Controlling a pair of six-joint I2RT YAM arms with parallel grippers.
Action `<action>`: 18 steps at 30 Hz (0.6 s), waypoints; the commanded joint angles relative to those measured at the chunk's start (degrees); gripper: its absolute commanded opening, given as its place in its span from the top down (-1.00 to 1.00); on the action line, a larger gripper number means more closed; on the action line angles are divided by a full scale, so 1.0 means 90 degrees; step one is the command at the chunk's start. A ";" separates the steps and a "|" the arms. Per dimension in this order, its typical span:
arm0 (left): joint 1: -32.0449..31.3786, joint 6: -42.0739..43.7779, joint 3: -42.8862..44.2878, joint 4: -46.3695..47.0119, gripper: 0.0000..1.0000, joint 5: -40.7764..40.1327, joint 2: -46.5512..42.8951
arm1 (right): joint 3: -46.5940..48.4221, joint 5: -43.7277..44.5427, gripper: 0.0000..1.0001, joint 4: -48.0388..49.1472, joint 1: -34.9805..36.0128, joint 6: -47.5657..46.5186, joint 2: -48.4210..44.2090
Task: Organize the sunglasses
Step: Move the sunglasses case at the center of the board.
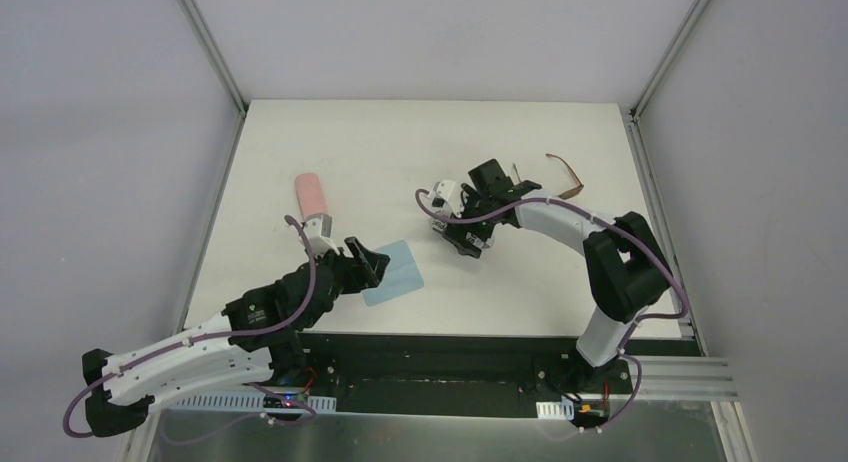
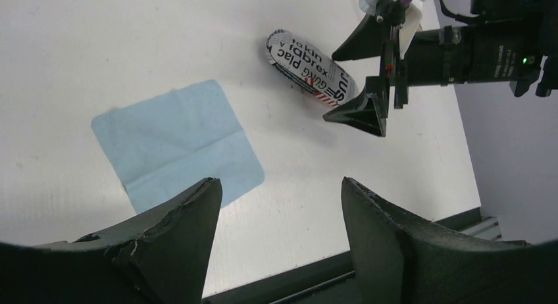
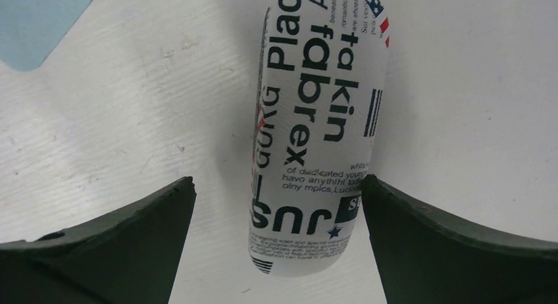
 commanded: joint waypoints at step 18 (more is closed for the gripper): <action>-0.0029 0.0354 0.0213 -0.0318 -0.36 0.0506 0.0252 | 0.1892 0.0169 -0.28 -0.0169 0.0220 -0.2073 0.1742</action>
